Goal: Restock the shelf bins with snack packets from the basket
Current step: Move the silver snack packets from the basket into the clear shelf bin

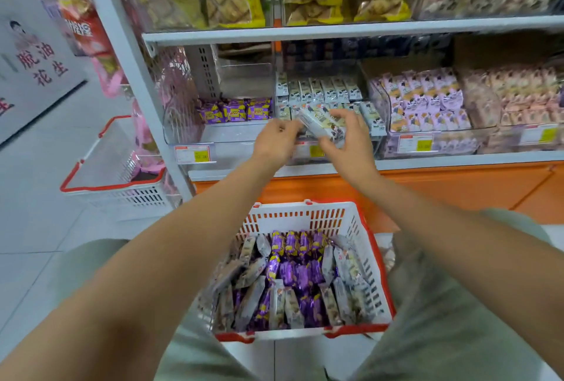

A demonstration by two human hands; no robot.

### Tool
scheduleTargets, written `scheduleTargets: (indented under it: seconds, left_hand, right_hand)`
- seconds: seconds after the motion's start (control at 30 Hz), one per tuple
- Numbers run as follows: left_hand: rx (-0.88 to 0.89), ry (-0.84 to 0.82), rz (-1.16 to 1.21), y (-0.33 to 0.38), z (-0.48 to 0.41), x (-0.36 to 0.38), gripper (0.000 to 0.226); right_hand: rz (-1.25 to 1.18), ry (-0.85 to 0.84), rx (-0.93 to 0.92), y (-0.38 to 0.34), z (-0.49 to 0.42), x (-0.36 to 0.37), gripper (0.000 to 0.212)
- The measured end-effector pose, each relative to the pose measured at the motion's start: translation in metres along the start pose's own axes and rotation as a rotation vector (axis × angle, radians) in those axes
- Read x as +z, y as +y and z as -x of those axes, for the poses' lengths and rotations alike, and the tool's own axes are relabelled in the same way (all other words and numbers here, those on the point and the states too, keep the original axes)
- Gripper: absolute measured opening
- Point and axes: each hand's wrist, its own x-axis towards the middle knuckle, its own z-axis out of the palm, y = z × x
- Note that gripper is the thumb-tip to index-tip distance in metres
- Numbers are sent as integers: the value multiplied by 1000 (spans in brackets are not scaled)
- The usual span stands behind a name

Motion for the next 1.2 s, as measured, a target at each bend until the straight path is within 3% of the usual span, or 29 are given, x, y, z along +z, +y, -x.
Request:
scheduleTargets:
  seconds: [0.1,0.2,0.33,0.53,0.73,1.2]
  left_hand:
    - [208,93,-475,0,-22,-14,43]
    - [245,21,-624,-5,-49,-16,55]
    - [196,-32,-625,-11,-82,-10,62]
    - [261,-13,-578,-16,-110,-7,64]
    - [324,4,-708,-26,-132,-7,62]
    - [352,-21,-654,-35,-134,-6,63]
  right_hand:
    - [57,33,67,4,-26,2,47]
    - [104,3,112,8,-50,11,46]
    - [162,1,162,11,-87,30,47]
    - [286,18,227,16,-145,55,49]
    - [324,-32,294,22,-174,85,53]
    - [326,-270,253,27,-183,95,68]
